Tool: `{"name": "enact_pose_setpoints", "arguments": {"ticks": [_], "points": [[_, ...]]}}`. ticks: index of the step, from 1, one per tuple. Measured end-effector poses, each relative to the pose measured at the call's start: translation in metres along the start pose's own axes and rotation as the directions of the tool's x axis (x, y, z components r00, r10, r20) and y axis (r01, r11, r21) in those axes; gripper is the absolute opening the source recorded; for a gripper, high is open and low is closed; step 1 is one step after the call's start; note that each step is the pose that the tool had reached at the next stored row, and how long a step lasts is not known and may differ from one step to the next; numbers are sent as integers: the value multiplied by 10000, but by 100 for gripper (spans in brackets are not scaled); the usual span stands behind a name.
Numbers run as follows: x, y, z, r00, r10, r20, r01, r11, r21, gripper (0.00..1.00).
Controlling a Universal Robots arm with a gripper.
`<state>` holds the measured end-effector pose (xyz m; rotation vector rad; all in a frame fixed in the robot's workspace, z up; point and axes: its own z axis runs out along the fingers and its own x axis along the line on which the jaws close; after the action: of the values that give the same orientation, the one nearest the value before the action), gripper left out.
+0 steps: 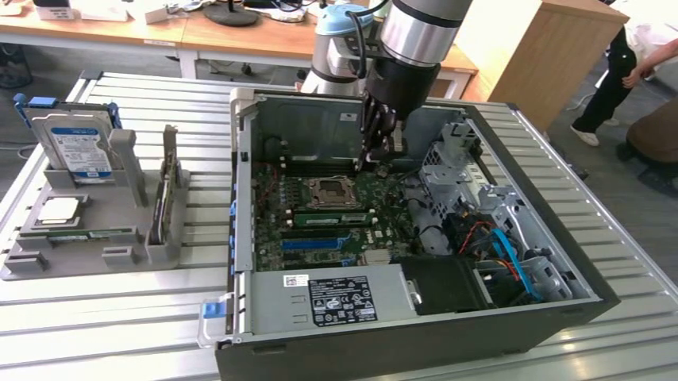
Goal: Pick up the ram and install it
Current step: 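Press down the ram until it locks into place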
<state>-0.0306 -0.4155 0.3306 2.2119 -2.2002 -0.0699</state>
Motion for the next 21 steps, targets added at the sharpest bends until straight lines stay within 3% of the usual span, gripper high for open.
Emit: {"name": "enact_pose_setpoints", "arguments": {"ticks": [7,21], "points": [[0,-5,0,10000,-2,0,2,10000,0,11],[7,-109,-5,10000,-1,0,1,10000,0,11]]}}
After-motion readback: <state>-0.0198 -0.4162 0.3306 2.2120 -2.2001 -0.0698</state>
